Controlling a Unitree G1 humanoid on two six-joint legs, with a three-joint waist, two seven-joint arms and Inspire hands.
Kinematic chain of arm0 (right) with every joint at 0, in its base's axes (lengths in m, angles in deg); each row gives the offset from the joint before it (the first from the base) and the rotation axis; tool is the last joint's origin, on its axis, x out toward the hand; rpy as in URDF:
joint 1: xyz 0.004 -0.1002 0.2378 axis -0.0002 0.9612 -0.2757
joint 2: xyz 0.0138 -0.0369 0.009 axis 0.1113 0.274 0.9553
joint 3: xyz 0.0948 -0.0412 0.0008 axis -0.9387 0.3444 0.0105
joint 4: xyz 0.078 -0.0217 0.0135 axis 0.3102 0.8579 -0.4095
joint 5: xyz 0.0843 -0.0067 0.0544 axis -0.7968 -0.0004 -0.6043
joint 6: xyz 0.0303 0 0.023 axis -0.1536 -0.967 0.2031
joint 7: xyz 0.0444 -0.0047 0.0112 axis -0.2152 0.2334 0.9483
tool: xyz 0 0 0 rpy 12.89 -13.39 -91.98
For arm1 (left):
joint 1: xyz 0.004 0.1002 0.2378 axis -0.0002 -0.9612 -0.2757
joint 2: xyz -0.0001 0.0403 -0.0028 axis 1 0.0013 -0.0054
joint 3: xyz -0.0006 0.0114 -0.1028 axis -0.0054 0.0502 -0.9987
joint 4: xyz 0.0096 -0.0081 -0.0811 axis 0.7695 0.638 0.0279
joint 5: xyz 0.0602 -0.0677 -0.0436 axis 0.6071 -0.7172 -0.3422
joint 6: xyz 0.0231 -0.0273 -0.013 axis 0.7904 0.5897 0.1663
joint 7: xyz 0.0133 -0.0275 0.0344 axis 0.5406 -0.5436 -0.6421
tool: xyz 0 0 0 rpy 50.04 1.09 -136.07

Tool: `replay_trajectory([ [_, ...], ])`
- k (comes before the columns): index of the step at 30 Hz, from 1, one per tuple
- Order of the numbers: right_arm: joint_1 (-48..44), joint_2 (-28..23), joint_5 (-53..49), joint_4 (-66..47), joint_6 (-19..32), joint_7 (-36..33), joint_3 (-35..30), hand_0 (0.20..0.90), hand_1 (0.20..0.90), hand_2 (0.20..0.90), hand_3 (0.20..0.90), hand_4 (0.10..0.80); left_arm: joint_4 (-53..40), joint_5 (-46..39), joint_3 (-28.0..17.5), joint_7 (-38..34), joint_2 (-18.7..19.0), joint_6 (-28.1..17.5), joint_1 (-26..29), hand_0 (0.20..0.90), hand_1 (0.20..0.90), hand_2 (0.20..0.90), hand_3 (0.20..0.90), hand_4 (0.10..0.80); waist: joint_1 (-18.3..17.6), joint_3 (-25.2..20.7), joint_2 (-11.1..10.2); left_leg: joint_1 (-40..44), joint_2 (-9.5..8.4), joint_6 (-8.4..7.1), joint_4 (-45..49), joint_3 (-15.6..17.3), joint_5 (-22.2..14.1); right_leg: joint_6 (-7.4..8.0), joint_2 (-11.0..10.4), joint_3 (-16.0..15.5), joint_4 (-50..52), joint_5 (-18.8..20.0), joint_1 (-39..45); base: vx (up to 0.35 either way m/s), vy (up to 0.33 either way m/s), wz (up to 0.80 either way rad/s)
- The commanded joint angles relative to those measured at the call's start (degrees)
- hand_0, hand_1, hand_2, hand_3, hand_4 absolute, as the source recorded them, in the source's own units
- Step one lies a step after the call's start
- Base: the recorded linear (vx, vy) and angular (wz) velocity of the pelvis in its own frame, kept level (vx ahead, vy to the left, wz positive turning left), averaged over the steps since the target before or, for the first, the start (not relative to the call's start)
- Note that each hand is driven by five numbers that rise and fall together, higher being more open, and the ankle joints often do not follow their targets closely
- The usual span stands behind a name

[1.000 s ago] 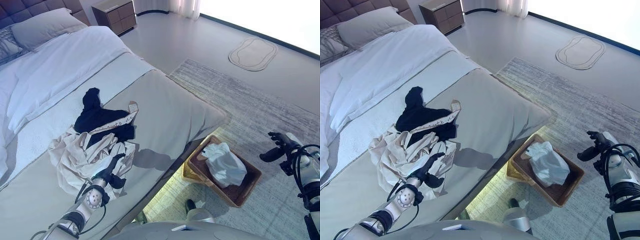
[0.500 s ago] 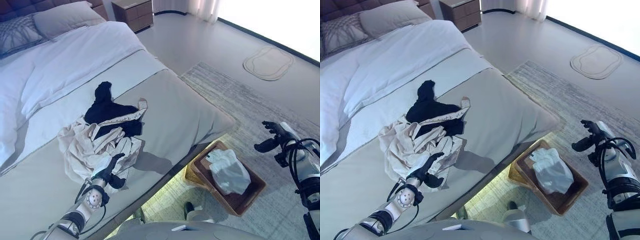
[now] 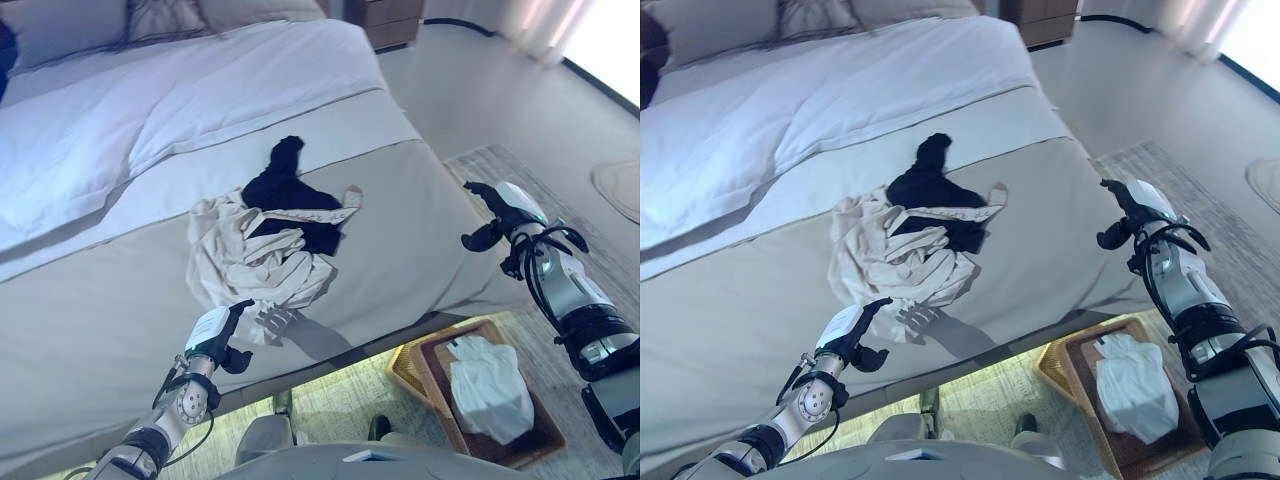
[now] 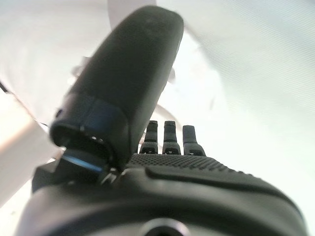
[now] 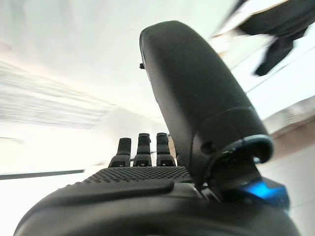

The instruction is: Pick up the clothes from the bed and place them into the basket

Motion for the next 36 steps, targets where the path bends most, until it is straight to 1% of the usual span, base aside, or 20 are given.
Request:
replay_trajectory([
  [1, -10.6, -2.0, 1.3, -1.9, 2.0, -4.0, 2.9, 0.9, 0.9, 0.9, 0.9, 0.8, -4.3, -1.4, -2.3, -2.8, 3.3, -2.4, 1.7, 0.9, 0.9, 0.9, 0.9, 0.8, 2.3, -0.9, -1.9, 3.1, 0.77, -2.35, 5.3, -1.4, -10.2, -2.04, -1.8, 1.0, 9.0, -3.5, -5.7, 0.028, 0.046, 0.39],
  [4, -14.6, -2.4, 1.3, -2.0, 1.3, -5.2, 4.9, 0.9, 0.9, 0.9, 0.9, 0.8, -6.1, -2.2, -2.3, -2.2, 4.3, -3.5, 0.4, 0.9, 0.9, 0.9, 0.9, 0.8, 5.4, 1.2, -1.1, 0.6, 0.01, -2.22, 6.4, -4.5, -9.7, -3.27, -2.2, -1.7, 12.5, -5.5, -7.1, 0.004, 0.073, 0.36],
  [6, -16.1, -2.5, 1.5, -2.1, 0.9, -5.5, 5.6, 0.9, 0.9, 0.9, 0.9, 0.8, -6.2, -2.6, -2.3, -1.8, 4.6, -3.9, 0.3, 0.9, 0.9, 0.9, 0.9, 0.8, 6.3, 2.1, -0.8, -0.6, -0.24, -2.2, 7.1, -5.6, -9.5, -3.74, -2.4, -2.6, 14.2, -6.4, -8.0, -0.022, 0.068, 0.43],
  [7, -17.7, -2.6, 1.9, -2.2, 0.7, -5.4, 6.3, 0.9, 0.9, 0.9, 0.9, 0.8, -6.4, -3.0, -1.9, -1.2, 5.0, -4.1, 0.5, 0.9, 0.9, 0.9, 0.9, 0.8, 7.3, 3.2, -0.4, -1.8, -0.63, -2.21, 8.0, -7.0, -9.4, -4.3, -2.6, -3.5, 16.1, -7.2, -9.0, -0.025, 0.102, 0.54],
  [10, -20.6, -2.5, 3.3, -2.3, -0.8, -5.6, 8.1, 0.9, 0.9, 0.9, 0.9, 0.8, -6.6, -3.0, -1.2, -1.0, 5.2, -5.1, 0.3, 0.9, 0.9, 0.9, 0.9, 0.8, 9.5, 5.7, 0.3, -3.5, -1.5, -2.27, 9.6, -9.5, -9.5, -5.23, -3.4, -5.4, 19.3, -8.8, -10.4, -0.009, 0.084, 0.48],
  [13, -23.6, -2.2, 4.3, -2.2, -1.6, -4.9, 9.8, 0.9, 0.9, 0.9, 0.9, 0.8, -7.7, -3.5, -0.7, -1.0, 5.3, -5.6, -0.2, 0.9, 0.9, 0.9, 0.9, 0.8, 11.4, 7.6, 1.1, -5.1, -2.36, -2.19, 11.1, -11.2, -9.6, -5.92, -4.2, -7.1, 21.9, -10.0, -11.5, 0.022, 0.094, 0.39],
  [15, -24.8, -1.8, 5.8, -2.4, -2.2, -4.7, 10.4, 0.9, 0.9, 0.9, 0.9, 0.8, -8.4, -3.7, -0.4, -0.8, 5.4, -5.8, -0.3, 0.9, 0.9, 0.9, 0.9, 0.8, 12.3, 8.6, 1.5, -6.1, -2.77, -2.08, 12.3, -11.8, -9.7, -6.29, -4.7, -8.0, 23.8, -10.7, -12.2, 0.005, 0.078, 0.35],
  [18, -27.5, -0.7, 7.7, -1.9, -3.1, -4.7, 12.2, 0.9, 0.9, 0.9, 0.9, 0.8, -9.9, -3.2, 0.5, -1.0, 5.8, -6.4, -0.3, 0.9, 0.9, 0.9, 0.9, 0.8, 14.1, 11.2, 2.4, -9.3, -3.74, -1.52, 15.9, -13.1, -10.1, -6.92, -6.5, -9.3, 29.3, -12.1, -14.9, 0.003, 0.061, 0.3],
  [19, -28.7, -0.1, 8.6, -2.2, -3.4, -4.5, 13.3, 0.9, 0.9, 0.9, 0.9, 0.8, -10.3, -3.2, 0.8, -1.3, 6.1, -6.3, -0.4, 0.9, 0.9, 0.9, 0.9, 0.8, 14.7, 12.2, 2.1, -9.8, -4.03, -1.73, 17.3, -13.3, -11.7, -6.77, -7.0, -8.7, 31.6, -14.4, -15.3, 0.085, 0.041, 0.22],
  [22, -31.1, 1.4, 11.2, -2.6, -3.7, -3.9, 15.9, 0.9, 0.9, 0.9, 0.9, 0.8, -11.1, -3.5, 1.6, -2.1, 6.1, -6.1, -0.2, 0.9, 0.9, 0.9, 0.9, 0.8, 15.8, 14.4, 2.5, -12.2, -4.79, -1.18, 20.2, -13.5, -12.0, -7.1, -7.9, -9.3, 35.2, -15.3, -17.1, 0.027, 0.062, 0.16],
  [25, -33.2, 2.5, 14.3, -4.0, -5.3, -2.2, 18.0, 0.9, 0.9, 0.9, 0.9, 0.8, -13.6, -4.0, 2.3, -2.9, 6.7, -5.6, 0.4, 0.9, 0.9, 0.9, 0.9, 0.8, 16.8, 16.8, 2.9, -15.0, -5.67, -0.33, 23.0, -13.5, -12.4, -7.33, -8.8, -9.8, 39.0, -16.1, -19.6, -0.042, 0.042, 0.1],
  [28, -35.4, 3.7, 15.6, -4.4, -6.8, -0.7, 19.6, 0.9, 0.9, 0.9, 0.9, 0.8, -16.1, -4.5, 2.5, -3.4, 7.4, -6.0, 0.9, 0.9, 0.9, 0.9, 0.9, 0.8, 17.9, 18.9, 3.1, -17.9, -6.77, 0.45, 26.3, -13.4, -13.1, -7.78, -9.5, -10.2, 42.8, -17.2, -21.9, -0.043, 0.02, 0.09],
  [31, -36.8, 4.6, 16.4, -4.5, -7.6, 0.6, 20.7, 0.9, 0.9, 0.9, 0.9, 0.8, -18.3, -4.9, 2.7, -3.9, 7.9, -6.1, 0.9, 0.9, 0.9, 0.9, 0.9, 0.8, 18.6, 19.4, 3.0, -21.0, -7.78, 1.23, 29.5, -13.4, -14.2, -8.02, -10.1, -10.2, 46.2, -18.0, -24.7, -0.028, 0.024, 0.1],
  [35, -38.3, 5.9, 21.1, -4.6, -8.1, 3.7, 22.6, 0.9, 0.9, 0.9, 0.9, 0.8, -22.7, -5.4, 3.1, -4.9, 9.5, -5.3, -0.4, 0.9, 0.9, 0.9, 0.9, 0.8, 19.8, 19.4, 3.4, -27.6, -9.28, 2.67, 35.7, -12.6, -16.3, -8.47, -11.2, -10.3, 52.1, -19.4, -30.4, -0.033, 0.05, 0.13],
  [36, -38.4, 6.1, 21.5, -4.6, -8.3, 4.3, 22.9, 0.9, 0.9, 0.9, 0.9, 0.8, -23.0, -5.6, 3.1, -4.9, 9.6, -5.2, -0.5, 0.9, 0.9, 0.9, 0.9, 0.8, 20.0, 19.4, 3.3, -28.5, -9.43, 2.81, 36.5, -12.5, -16.5, -8.51, -11.3, -10.2, 52.9, -19.7, -31.3, -0.023, 0.044, 0.05],
])
